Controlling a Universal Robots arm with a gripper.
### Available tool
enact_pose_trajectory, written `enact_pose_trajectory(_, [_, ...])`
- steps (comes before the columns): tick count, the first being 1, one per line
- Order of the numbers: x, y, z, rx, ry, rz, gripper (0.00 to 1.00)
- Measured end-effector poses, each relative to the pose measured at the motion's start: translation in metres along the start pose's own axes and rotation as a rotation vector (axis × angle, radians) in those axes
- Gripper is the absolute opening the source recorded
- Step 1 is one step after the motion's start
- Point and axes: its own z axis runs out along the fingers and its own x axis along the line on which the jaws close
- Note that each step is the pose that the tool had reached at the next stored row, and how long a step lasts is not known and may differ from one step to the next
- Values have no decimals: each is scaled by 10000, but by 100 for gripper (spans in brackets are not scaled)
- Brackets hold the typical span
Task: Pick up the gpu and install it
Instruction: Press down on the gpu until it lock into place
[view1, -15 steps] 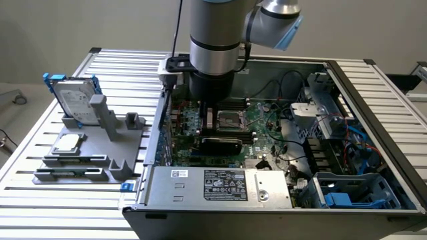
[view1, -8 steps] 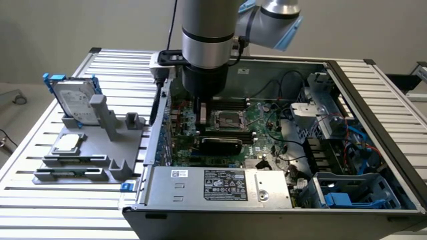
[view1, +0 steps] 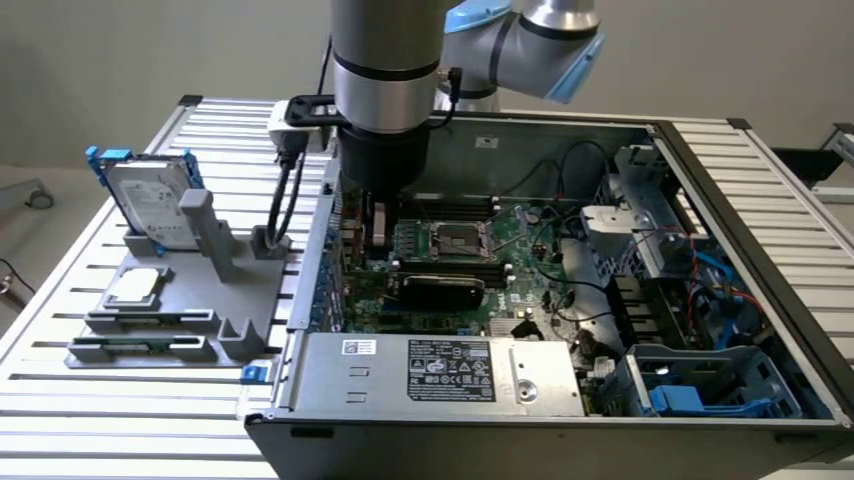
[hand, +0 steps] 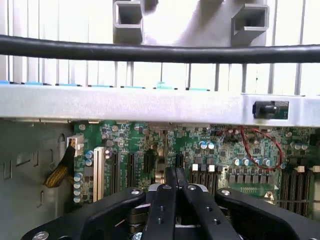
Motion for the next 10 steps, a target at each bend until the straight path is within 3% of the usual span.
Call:
enact_pose_trajectory(5, [30,92,-2,-55,-2,1,11])
enact_pose_trajectory(10, [50,125,-45,-106,-3,2,11])
